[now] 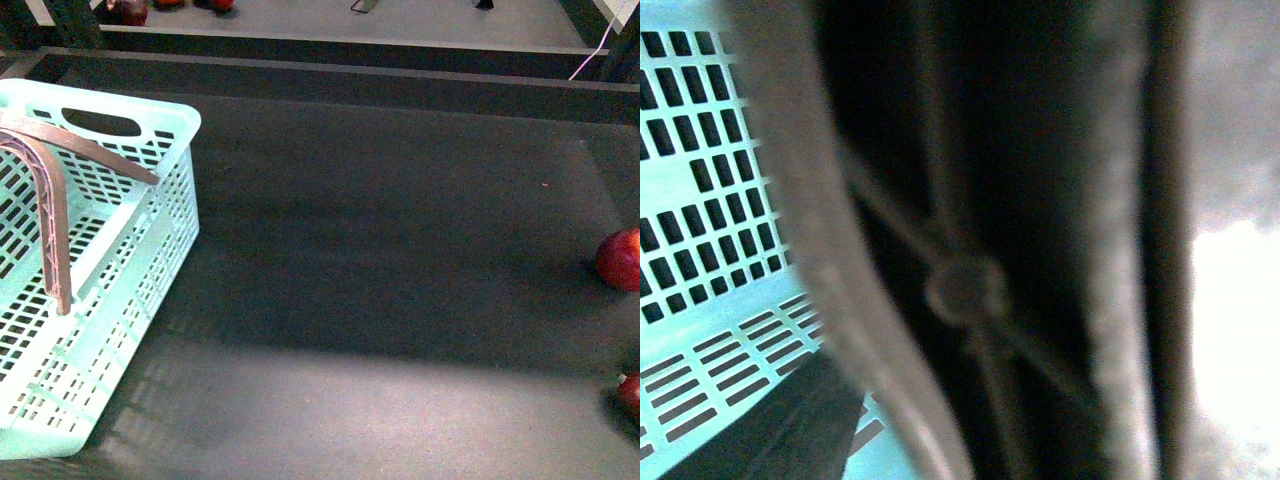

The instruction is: Pick apple with right arm and hold basket with left

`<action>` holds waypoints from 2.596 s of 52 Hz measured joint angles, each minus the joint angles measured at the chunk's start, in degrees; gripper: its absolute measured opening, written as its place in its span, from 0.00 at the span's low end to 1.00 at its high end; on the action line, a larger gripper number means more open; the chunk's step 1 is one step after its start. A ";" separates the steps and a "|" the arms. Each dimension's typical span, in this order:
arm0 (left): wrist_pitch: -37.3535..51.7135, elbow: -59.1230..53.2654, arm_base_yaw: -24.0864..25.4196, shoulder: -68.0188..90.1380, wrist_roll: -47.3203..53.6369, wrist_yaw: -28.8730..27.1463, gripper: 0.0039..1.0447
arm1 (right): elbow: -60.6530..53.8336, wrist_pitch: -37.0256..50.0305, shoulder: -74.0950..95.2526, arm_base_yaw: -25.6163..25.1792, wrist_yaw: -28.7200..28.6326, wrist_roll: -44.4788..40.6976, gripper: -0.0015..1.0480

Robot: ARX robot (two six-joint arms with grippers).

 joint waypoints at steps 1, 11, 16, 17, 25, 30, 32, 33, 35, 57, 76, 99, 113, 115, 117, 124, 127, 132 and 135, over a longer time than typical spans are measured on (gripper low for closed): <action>-0.13 0.09 0.00 0.02 0.00 -0.04 0.66 | 0.00 0.00 0.00 0.00 0.00 0.00 0.92; -1.16 0.55 -0.04 -0.04 0.07 -0.24 0.35 | 0.00 0.00 0.00 0.00 0.00 0.00 0.92; -1.55 0.61 -0.48 -0.81 0.07 -0.26 0.18 | 0.00 0.00 0.00 0.00 0.00 0.00 0.92; -1.92 0.66 -0.68 -1.20 -0.87 -0.44 0.14 | 0.00 0.00 0.00 0.00 0.00 0.00 0.92; -3.17 0.66 -2.01 -2.49 0.17 -0.15 0.13 | 0.00 0.00 0.00 0.00 0.00 0.00 0.92; -3.82 0.66 -2.67 -3.43 0.20 0.48 0.13 | 0.00 0.00 0.00 0.00 0.00 0.00 0.92; -4.22 0.66 -3.02 -3.98 0.20 0.61 0.13 | 0.00 0.00 0.00 0.00 0.00 0.00 0.92; -4.33 0.66 -3.17 -4.20 0.20 0.66 0.13 | 0.00 0.00 0.00 0.00 0.00 0.00 0.92; -4.68 0.66 -3.56 -4.90 0.17 0.68 0.13 | 0.00 0.00 0.00 0.00 0.00 0.00 0.92; -9.94 3.17 -20.96 -14.69 0.70 -1.03 0.13 | 0.00 0.00 0.00 0.00 0.00 0.00 0.92; -13.92 12.85 -38.14 -13.09 2.43 -2.58 0.13 | 0.00 0.00 0.00 0.00 0.02 0.00 0.92; -14.91 14.97 -44.68 -12.68 4.61 -2.25 0.13 | 0.00 0.00 0.00 0.00 0.00 0.00 0.92; -14.82 14.97 -44.63 -12.68 5.03 -2.80 0.13 | 0.00 0.00 0.00 0.00 0.00 0.00 0.92; -14.82 14.97 -44.63 -12.68 5.03 -2.86 0.13 | 0.00 0.00 0.00 0.00 0.00 0.00 0.92; -14.82 14.97 -44.63 -12.68 5.03 -2.93 0.13 | 0.00 0.00 0.00 0.00 0.00 0.00 0.92; -14.82 14.97 -44.63 -12.68 5.03 -2.73 0.13 | 0.00 0.00 0.00 0.00 0.00 0.00 0.92; -14.82 14.97 -44.63 -12.68 5.01 -2.62 0.13 | 0.00 0.00 0.00 0.00 0.00 0.00 0.92; -14.82 14.97 -44.63 -12.68 5.01 -2.64 0.13 | 0.04 -0.11 0.11 0.04 0.26 0.04 0.92; -14.82 14.97 -44.63 -12.68 5.03 -2.67 0.13 | 1.99 -5.62 2.60 0.72 4.63 0.68 0.92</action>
